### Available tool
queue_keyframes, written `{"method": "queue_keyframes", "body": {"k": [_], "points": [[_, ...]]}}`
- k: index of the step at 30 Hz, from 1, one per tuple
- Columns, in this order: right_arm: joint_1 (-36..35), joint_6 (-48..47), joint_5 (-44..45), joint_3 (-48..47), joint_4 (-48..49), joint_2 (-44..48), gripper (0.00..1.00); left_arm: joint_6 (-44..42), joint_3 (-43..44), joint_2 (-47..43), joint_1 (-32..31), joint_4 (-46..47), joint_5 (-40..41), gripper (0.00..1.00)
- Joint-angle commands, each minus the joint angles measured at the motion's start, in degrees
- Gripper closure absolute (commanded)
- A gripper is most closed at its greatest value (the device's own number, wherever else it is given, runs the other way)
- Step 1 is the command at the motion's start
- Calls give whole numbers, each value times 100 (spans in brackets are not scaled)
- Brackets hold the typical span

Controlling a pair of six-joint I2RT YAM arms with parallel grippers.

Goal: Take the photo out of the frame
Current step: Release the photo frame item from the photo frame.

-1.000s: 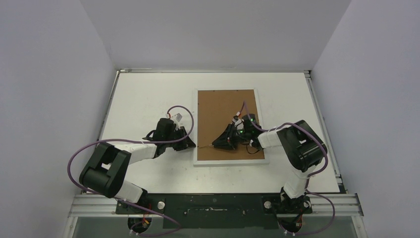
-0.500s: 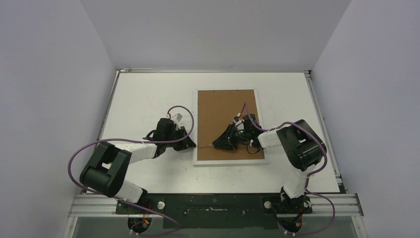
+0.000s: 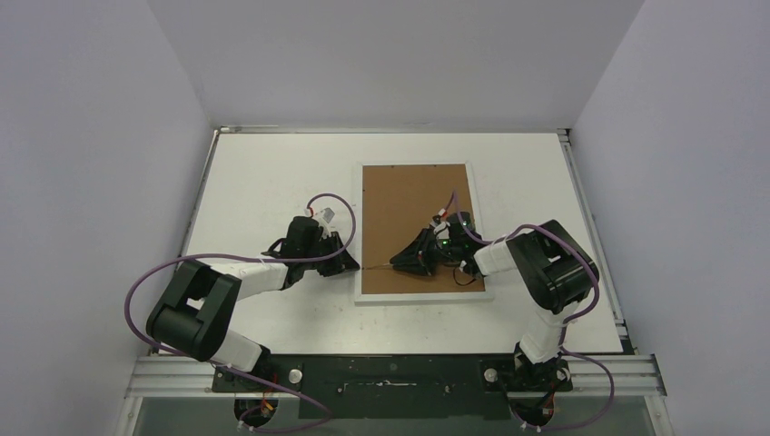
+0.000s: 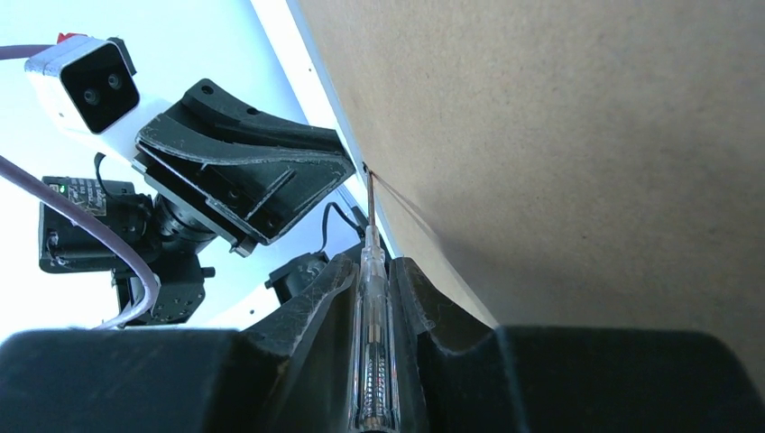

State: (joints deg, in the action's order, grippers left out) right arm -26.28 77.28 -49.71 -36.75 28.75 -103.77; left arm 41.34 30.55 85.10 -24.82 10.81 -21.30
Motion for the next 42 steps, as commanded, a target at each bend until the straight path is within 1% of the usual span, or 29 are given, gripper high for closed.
{"method": "queue_keyframes", "body": {"k": [1, 11, 14, 19, 27, 42], "points": [[85, 353, 488, 182, -264, 44, 95, -80, 66, 69, -29, 88, -74, 83], [-105, 198, 391, 0, -433, -141, 95, -82, 57, 86, -25, 122, -87, 83], [-110, -26, 337, -113, -721, -147, 95, -88, 57, 86, -24, 115, -88, 83], [-82, -605, 393, -392, -1564, -46, 95, -100, 66, 81, -24, 106, -102, 83], [-78, -892, 411, -526, -1960, -3, 95, -83, 83, 113, -25, 107, -108, 83], [-156, -845, 298, -522, -1761, -107, 95, -68, 118, 154, -36, 126, -160, 83]]}}
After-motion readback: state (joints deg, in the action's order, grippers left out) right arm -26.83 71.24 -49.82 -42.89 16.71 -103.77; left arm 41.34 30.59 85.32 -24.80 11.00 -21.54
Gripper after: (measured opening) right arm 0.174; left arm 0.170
